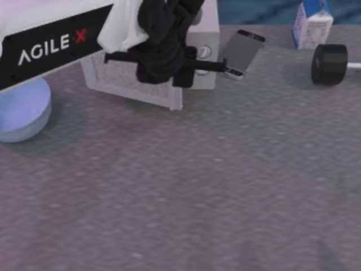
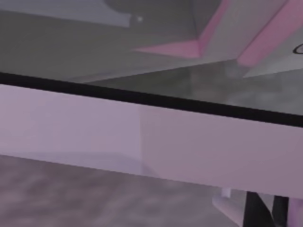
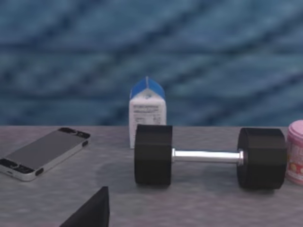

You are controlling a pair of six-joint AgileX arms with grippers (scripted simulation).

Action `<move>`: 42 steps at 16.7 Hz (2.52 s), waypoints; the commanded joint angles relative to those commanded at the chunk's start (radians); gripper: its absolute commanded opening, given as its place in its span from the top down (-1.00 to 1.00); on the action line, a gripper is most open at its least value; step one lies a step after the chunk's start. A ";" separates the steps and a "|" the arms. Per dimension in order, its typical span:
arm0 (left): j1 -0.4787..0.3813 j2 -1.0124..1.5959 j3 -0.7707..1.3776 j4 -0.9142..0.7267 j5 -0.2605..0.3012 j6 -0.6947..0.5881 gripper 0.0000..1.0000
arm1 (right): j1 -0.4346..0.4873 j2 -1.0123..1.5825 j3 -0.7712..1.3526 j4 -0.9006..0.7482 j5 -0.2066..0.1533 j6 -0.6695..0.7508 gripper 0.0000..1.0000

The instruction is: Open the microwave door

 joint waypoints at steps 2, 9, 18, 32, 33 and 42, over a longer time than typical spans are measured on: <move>0.000 0.000 0.000 0.000 0.000 0.000 1.00 | 0.000 0.000 0.000 0.000 0.000 0.000 -1.00; 0.000 0.000 0.000 0.000 0.000 0.000 1.00 | 0.000 0.000 0.000 0.000 0.000 0.000 -1.00; 0.011 -0.054 -0.095 0.033 0.041 0.077 1.00 | 0.000 0.000 0.000 0.000 0.000 0.000 -1.00; 0.019 -0.090 -0.128 0.058 0.060 0.112 1.00 | 0.000 0.000 0.000 0.000 0.000 0.000 -1.00; 0.019 -0.090 -0.128 0.058 0.060 0.112 1.00 | 0.000 0.000 0.000 0.000 0.000 0.000 -1.00; 0.019 -0.090 -0.128 0.058 0.060 0.112 1.00 | 0.000 0.000 0.000 0.000 0.000 0.000 -1.00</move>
